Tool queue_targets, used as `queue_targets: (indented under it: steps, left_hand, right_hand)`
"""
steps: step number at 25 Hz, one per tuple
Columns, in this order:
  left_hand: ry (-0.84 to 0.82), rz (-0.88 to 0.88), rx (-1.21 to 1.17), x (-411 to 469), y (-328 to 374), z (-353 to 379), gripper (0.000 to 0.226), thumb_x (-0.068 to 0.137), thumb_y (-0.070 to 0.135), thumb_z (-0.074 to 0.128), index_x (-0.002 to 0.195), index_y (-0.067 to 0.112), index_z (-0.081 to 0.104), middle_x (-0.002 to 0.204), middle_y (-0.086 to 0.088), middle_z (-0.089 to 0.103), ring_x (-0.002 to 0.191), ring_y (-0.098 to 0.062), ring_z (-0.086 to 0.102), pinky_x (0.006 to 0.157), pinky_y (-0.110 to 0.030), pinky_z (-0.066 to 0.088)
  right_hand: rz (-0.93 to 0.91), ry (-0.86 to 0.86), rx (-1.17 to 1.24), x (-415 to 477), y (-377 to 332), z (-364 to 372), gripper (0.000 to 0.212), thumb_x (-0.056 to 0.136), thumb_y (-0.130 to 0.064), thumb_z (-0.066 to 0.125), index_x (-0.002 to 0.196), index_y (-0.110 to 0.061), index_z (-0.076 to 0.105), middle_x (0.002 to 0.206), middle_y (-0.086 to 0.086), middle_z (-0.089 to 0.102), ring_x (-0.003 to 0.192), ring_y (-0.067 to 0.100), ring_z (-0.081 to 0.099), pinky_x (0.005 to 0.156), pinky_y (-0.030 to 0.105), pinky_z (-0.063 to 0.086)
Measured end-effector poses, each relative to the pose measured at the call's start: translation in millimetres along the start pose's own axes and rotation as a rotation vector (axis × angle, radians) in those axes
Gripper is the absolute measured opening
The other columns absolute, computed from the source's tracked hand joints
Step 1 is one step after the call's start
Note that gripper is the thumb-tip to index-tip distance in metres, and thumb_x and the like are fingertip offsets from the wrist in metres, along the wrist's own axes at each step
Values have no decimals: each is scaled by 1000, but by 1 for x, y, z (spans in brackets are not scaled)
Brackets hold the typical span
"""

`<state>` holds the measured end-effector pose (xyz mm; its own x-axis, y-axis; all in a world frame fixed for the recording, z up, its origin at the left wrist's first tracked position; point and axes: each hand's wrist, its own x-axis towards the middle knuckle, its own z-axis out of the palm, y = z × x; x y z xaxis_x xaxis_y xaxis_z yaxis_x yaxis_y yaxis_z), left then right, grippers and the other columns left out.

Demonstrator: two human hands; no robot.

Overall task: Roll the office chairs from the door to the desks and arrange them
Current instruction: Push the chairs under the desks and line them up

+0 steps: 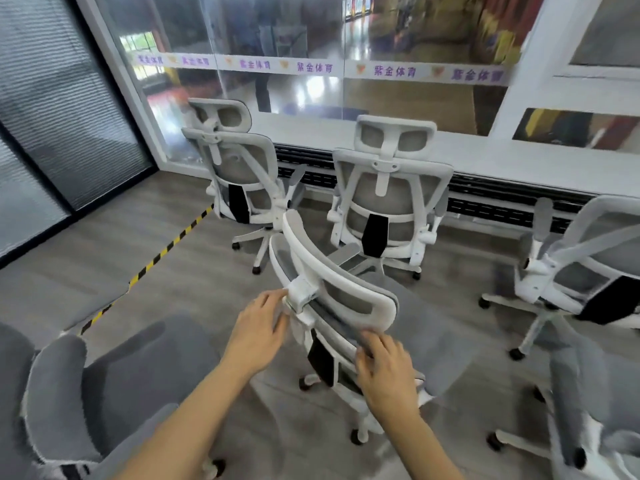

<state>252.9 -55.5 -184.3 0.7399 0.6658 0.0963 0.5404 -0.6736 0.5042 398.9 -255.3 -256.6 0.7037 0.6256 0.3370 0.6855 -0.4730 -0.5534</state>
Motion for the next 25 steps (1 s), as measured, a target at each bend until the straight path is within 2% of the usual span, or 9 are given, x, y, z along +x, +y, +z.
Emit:
queue_targets:
  steps: [4,6,9,11,13,15,18,22,25]
  left_hand:
    - [-43,102,37,81,-38,3,48,103,25,40,150,15,37,155,-8,39,143,-30,36,116,-45,32]
    - [-131,161,102,112,-59,12,54,102,37,27,150,15,37,157,-8,37,148,-29,28,120,-46,26]
    - [-236,296,190,142,-94,25,67,95,56,11,146,22,39,158,-3,35,152,-23,18,121,-49,23]
    - [-231,355,190,144,-103,27,65,95,59,21,140,20,45,152,-5,43,149,-28,24,120,-51,25]
    - [-182,389,169,132,-103,23,65,90,61,35,133,17,54,139,-6,54,141,-33,36,118,-53,25]
    - [-135,400,166,114,-102,17,66,86,66,41,129,19,59,128,-3,58,134,-32,41,118,-53,22]
    - [-89,379,116,84,-96,16,65,85,73,45,122,22,63,121,-1,57,131,-30,42,116,-53,26]
    - [-17,259,-3,42,-79,34,66,84,77,45,119,23,62,126,-6,54,137,-33,35,114,-51,31]
    - [-1,173,10,33,-66,46,71,85,80,39,121,23,60,132,-9,50,139,-32,29,114,-51,30]
  right_hand:
    - [82,42,-97,-9,-7,19,31,95,-40,45,109,-28,68,100,-12,66,85,20,58,77,35,49]
    - [117,117,-146,-14,-15,22,32,96,-39,43,110,-29,69,105,-16,66,90,15,59,84,33,48]
    - [248,191,-254,-20,-38,40,33,95,-32,41,114,-26,68,111,-12,68,102,20,64,102,38,41]
    - [334,184,-312,-27,-53,54,37,97,-36,40,124,-23,62,126,-6,65,125,24,58,118,43,26]
    - [369,139,-370,-36,-61,62,47,99,-46,38,134,-20,55,143,-1,53,143,25,41,125,44,10]
    - [374,111,-405,-39,-59,59,54,100,-53,35,137,-17,51,147,3,48,147,26,32,126,48,7]
    - [382,90,-438,-40,-40,42,61,99,-57,32,135,-12,51,145,9,49,148,29,30,124,53,12]
    - [315,28,-448,-36,-8,19,65,100,-61,26,141,-14,45,151,6,43,152,23,22,124,52,13]
    - [296,-30,-422,-22,10,6,65,100,-64,21,145,-21,41,156,1,36,154,17,11,126,47,6]
